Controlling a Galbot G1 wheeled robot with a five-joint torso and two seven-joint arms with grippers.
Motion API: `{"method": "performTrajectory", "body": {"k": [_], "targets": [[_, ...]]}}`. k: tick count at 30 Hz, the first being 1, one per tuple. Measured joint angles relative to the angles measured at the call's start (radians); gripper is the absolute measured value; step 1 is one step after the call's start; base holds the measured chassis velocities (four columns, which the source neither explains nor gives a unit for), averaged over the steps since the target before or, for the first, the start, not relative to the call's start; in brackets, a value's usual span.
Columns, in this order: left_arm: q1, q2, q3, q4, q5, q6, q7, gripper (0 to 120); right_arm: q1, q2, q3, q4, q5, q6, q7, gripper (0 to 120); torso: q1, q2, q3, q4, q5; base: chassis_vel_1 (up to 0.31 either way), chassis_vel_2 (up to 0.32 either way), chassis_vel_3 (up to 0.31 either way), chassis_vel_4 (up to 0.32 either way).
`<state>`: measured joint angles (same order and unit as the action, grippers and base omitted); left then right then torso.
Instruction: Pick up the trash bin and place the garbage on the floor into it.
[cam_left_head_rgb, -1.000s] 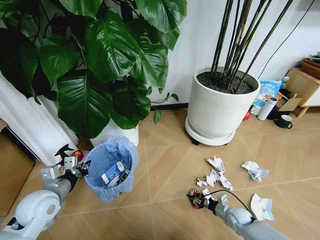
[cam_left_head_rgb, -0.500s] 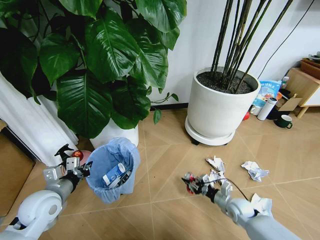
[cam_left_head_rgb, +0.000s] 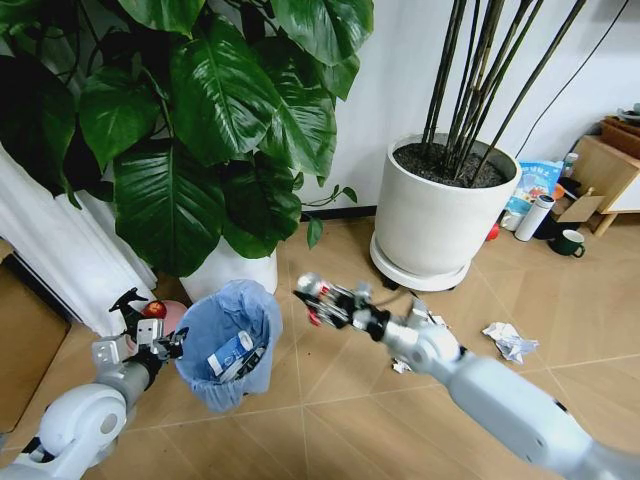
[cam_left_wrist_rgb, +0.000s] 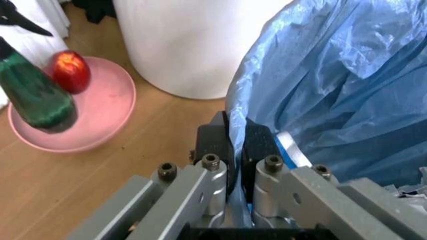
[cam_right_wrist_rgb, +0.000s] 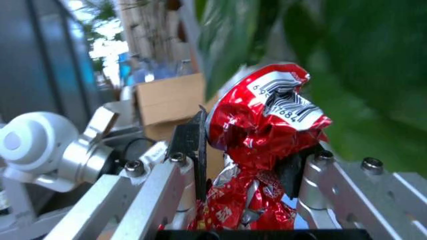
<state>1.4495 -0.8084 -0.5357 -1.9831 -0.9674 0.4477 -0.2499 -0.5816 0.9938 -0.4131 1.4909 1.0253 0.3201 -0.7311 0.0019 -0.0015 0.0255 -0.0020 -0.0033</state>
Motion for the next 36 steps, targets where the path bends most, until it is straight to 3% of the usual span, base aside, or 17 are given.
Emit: {"method": "performTrajectory", "body": {"k": [6, 11, 18, 30, 32, 34, 36], "targets": [[-0.006, 0.006, 0.015, -0.012, -0.001, -0.001, 0.013, 0, 0.097, 0.089, -0.124, -0.078, 0.017, 0.005, -0.017, 26, 0.000, 0.000, 0.000, -0.0002, 0.0000, 0.000, 0.000, 0.000, 0.000], [-0.010, 0.024, 0.026, -0.029, -0.011, -0.003, 0.024, 0, 0.116, 0.170, -0.155, -0.120, 0.018, 0.001, -0.018, 26, 0.000, 0.000, 0.000, -0.0001, 0.0001, 0.000, 0.000, 0.000, 0.000], [-0.013, 0.030, 0.028, -0.032, -0.015, -0.004, 0.027, 0, 0.129, 0.203, -0.187, -0.156, 0.005, -0.011, -0.016, 26, 0.000, 0.000, 0.000, -0.0002, 0.0001, 0.000, 0.000, 0.000, 0.000], [-0.013, 0.033, 0.024, -0.030, -0.016, -0.006, 0.029, 0, 0.137, 0.167, -0.187, -0.162, -0.014, -0.027, -0.008, 75, 0.000, 0.000, 0.000, -0.0002, 0.0002, 0.000, 0.000, 0.000, 0.000], [-0.013, 0.033, 0.024, -0.029, -0.016, -0.007, 0.029, 0, 0.136, 0.164, -0.184, -0.160, -0.014, -0.027, -0.008, 77, 0.000, 0.000, 0.000, -0.0003, 0.0002, 0.000, 0.000, 0.000, 0.000], [-0.013, 0.032, 0.019, -0.027, -0.017, -0.007, 0.029, 0, 0.133, 0.144, -0.169, -0.149, -0.014, -0.028, -0.005, 88, 0.000, 0.000, 0.000, -0.0002, 0.0002, 0.000, 0.000, 0.000, 0.000], [-0.013, 0.031, 0.017, -0.026, -0.018, -0.007, 0.029, 0, 0.131, 0.136, -0.163, -0.145, -0.014, -0.028, -0.004, 91, 0.000, 0.000, 0.000, -0.0002, 0.0002, 0.000, 0.000, 0.000, 0.000]]}}
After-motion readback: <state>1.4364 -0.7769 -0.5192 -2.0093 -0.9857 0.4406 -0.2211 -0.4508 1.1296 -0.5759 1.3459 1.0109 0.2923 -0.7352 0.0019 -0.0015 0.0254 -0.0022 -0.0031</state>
